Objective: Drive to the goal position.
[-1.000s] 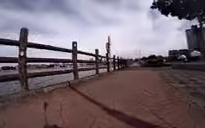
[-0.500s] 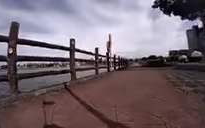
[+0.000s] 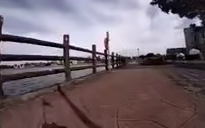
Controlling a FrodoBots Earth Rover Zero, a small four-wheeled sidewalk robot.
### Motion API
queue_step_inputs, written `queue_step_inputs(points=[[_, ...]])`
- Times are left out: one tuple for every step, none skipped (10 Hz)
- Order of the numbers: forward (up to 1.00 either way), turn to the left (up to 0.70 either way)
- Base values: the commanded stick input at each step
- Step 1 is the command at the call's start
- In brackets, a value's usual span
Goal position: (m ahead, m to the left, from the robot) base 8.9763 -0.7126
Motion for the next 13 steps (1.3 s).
queue_step_inputs(points=[[0.7,-0.24],[0.7,-0.24],[0.7,-0.24],[0.7,-0.24],[0.7,-0.24],[0.7,-0.24],[0.7,-0.24],[0.7,-0.24],[0.7,-0.24],[0.7,-0.24],[0.7,-0.24],[0.7,-0.24],[0.7,-0.24]])
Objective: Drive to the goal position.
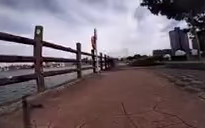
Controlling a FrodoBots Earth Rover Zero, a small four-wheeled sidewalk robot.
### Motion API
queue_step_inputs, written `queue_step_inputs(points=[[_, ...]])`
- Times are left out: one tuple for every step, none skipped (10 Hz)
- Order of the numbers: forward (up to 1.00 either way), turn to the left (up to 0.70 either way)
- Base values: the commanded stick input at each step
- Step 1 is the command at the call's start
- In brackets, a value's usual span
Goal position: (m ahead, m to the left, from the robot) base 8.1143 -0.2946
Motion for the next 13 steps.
queue_step_inputs(points=[[0.7,-0.24],[0.7,-0.24],[0.7,-0.24],[0.7,-0.24],[0.7,-0.24],[0.7,-0.24],[0.7,-0.24],[0.7,-0.24],[0.7,-0.24],[0.7,-0.24],[0.7,-0.24],[0.7,-0.24],[0.7,-0.24]])
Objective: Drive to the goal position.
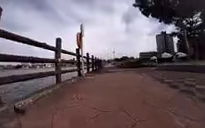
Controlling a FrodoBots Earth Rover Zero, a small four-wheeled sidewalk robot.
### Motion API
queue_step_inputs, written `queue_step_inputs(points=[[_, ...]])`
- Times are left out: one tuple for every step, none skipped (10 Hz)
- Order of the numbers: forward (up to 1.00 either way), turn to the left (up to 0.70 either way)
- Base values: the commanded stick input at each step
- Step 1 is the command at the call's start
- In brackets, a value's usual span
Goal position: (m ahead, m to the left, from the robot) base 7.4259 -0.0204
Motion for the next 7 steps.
queue_step_inputs(points=[[0.7,-0.24],[0.7,-0.24],[0.7,-0.24],[0.7,-0.24],[0.7,-0.03],[0.7,0.11],[0.7,0.11]])
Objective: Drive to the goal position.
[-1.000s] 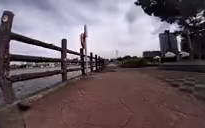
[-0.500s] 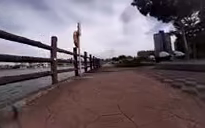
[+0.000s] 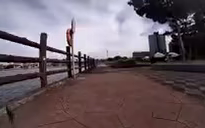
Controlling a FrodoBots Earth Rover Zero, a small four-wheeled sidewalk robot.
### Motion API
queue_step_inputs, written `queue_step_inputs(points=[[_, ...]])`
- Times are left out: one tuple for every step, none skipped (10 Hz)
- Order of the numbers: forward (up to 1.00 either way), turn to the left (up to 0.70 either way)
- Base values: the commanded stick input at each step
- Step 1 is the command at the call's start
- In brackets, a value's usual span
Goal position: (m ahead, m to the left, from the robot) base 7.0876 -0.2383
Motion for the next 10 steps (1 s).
queue_step_inputs(points=[[0.7,0.11],[0.7,0.02],[0.7,-0.24],[0.7,-0.24],[0.7,-0.24],[0.7,-0.24],[0.7,-0.24],[0.7,-0.24],[0.7,-0.24],[0.7,-0.24]])
